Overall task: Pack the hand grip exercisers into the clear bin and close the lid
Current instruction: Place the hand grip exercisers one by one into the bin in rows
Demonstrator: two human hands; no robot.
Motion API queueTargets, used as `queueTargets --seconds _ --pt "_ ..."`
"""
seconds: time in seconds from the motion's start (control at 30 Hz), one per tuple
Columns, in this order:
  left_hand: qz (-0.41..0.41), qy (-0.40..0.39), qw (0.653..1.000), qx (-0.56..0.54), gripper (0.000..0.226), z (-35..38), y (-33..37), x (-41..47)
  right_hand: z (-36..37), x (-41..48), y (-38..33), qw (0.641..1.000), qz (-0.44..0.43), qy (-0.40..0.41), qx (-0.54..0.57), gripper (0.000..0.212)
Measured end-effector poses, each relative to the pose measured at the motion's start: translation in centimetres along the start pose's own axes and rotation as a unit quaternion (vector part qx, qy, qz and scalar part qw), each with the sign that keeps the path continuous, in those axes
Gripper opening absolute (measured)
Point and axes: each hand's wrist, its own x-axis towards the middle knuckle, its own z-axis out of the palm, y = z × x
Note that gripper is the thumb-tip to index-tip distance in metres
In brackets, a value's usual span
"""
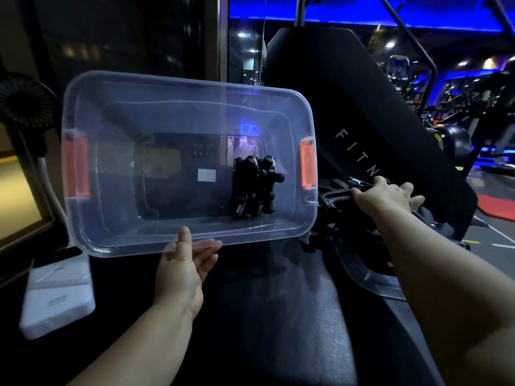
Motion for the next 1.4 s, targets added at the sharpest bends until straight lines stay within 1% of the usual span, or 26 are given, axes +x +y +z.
queueTargets --seconds 0.17,0.37,0.43,0.53,0.7,0.8,0.87,0.93,1.03,1.1,1.17,1.2,1.27,1.33,1.4 --pt "-0.002 0.0 1.0 -0.001 0.055 0.1 0.1 -0.1 -0.1 0.3 0.2 1.0 -0.015 -0.009 -0.025 0.072" --pt "0.0 0.002 1.0 0.0 0.053 0.0 0.1 -0.1 0.1 -0.3 0.1 0.999 -0.031 0.013 -0.012 0.066" --pt "-0.002 0.0 1.0 0.003 0.054 0.0 0.1 -0.1 0.2 -0.6 0.0 0.998 -0.039 0.037 -0.011 0.063" --pt "0.0 -0.004 1.0 0.001 0.053 0.0 0.0 0.0 0.1 -0.9 0.3 0.993 -0.06 0.094 0.035 0.058" --pt "0.002 -0.004 1.0 -0.005 0.045 -0.1 -0.2 0.1 -0.8 -1.7 0.4 0.972 -0.113 0.18 0.099 0.05" --pt "0.002 -0.004 1.0 -0.008 0.041 -0.1 -0.3 0.2 -2.0 -3.0 -0.2 0.937 -0.152 0.241 0.203 0.042" --pt "0.003 -0.006 1.0 -0.01 0.039 -0.1 -0.3 0.2 -2.8 -4.2 -0.7 0.899 -0.172 0.264 0.303 0.039" --pt "0.001 -0.006 1.0 -0.012 0.039 0.0 -0.2 0.1 -3.6 -5.4 -1.5 0.865 -0.175 0.27 0.385 0.037" --pt "-0.002 -0.007 1.0 -0.01 0.042 -0.2 -0.2 0.1 -5.1 -7.5 -3.2 0.8 -0.172 0.236 0.524 0.038" --pt "-0.004 -0.007 1.0 -0.008 0.042 -0.2 -0.2 0.0 -5.9 -9.0 -4.3 0.755 -0.172 0.199 0.6 0.028" --pt "-0.006 -0.005 1.0 -0.01 0.041 -0.1 -0.1 0.0 -6.4 -10.6 -5.6 0.727 -0.185 0.144 0.645 0.014" --pt "-0.006 -0.003 1.0 -0.011 0.04 -0.1 -0.1 0.0 -6.5 -11.4 -6.2 0.72 -0.197 0.12 0.654 0.015" --pt "-0.005 -0.001 1.0 -0.011 0.04 0.0 -0.1 -0.1 -6.6 -12.9 -7.4 0.724 -0.229 0.112 0.64 0.016" --pt "-0.006 -0.006 1.0 -0.012 0.04 -0.1 0.0 -0.2 -6.6 -13.9 -8.1 0.73 -0.251 0.141 0.62 0.017" --pt "-0.008 -0.012 1.0 -0.014 0.04 -0.2 0.0 -0.2 -6.7 -14.3 -8.5 0.73 -0.248 0.177 0.612 0.018"
